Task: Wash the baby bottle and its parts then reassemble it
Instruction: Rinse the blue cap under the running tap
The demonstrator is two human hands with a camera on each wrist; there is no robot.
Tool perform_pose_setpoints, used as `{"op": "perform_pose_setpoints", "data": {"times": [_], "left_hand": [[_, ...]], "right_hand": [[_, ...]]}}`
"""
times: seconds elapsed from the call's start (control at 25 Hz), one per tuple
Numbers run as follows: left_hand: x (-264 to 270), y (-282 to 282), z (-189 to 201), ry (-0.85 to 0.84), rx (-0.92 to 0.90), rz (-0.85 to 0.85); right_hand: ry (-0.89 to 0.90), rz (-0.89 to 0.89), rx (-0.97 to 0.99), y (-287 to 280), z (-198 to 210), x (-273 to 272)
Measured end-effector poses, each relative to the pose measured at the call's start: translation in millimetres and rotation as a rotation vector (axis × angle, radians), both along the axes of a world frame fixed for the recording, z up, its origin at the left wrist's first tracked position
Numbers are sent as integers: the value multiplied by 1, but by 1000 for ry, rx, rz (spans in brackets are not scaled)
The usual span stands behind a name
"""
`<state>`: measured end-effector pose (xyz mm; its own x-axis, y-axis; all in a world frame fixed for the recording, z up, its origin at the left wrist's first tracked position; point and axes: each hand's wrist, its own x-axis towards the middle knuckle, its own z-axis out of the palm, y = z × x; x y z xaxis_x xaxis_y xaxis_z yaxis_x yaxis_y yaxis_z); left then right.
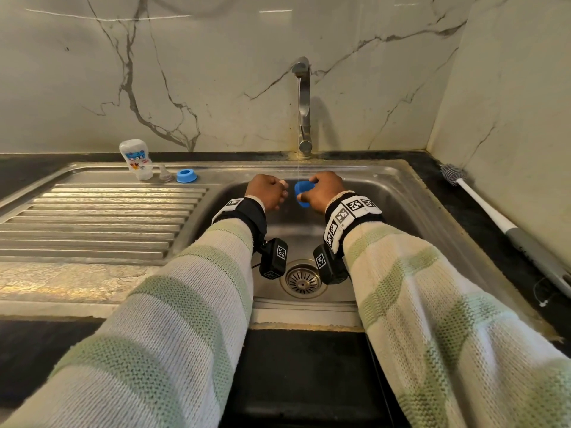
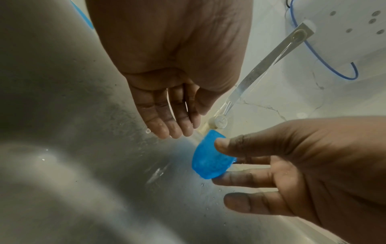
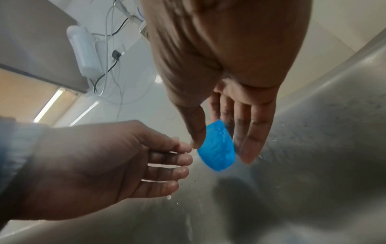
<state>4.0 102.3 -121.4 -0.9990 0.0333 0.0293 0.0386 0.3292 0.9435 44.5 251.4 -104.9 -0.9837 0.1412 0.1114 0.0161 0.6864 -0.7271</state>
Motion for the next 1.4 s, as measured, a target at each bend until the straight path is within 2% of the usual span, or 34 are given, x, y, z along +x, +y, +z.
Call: {"op": "perform_pose_setpoints", "data": {"times": [0.2, 0.32, 0.44, 0.56, 0.64, 0.76, 0.84, 1.08, 1.12, 1.24, 1.28, 1.4], "left_hand": [[6, 0, 4, -57, 5, -9], [14, 4, 7, -208, 20, -25], [22, 6, 10, -378, 133, -60], [24, 3, 8, -447, 201, -68], [21, -1, 4, -370, 104, -31], [14, -7, -1, -156, -330, -29], [13, -7, -3, -91, -532, -69], [16, -6, 9, 205, -516, 45], [16, -6, 7, 192, -566, 20], [18, -7, -3, -20, -827, -96], [18, -7, -3, -11, -828, -62], [18, -9, 3, 191, -725, 68]], "right_hand": [[-56, 10, -67, 0, 0, 1], [-84, 0, -137, -5, -1, 3], [-120, 33, -194, -9, 1, 5], [-185, 94, -101, -11, 0, 8], [-231, 121, -53, -12, -1, 8], [-334, 168, 73, -11, -5, 7], [-403, 201, 159, -11, -7, 7], [-469, 224, 225, -11, -8, 9], [-471, 221, 232, -11, -8, 8], [-486, 223, 245, -11, -9, 7], [-488, 223, 241, -11, -9, 7], [-501, 223, 237, -11, -9, 7]]}}
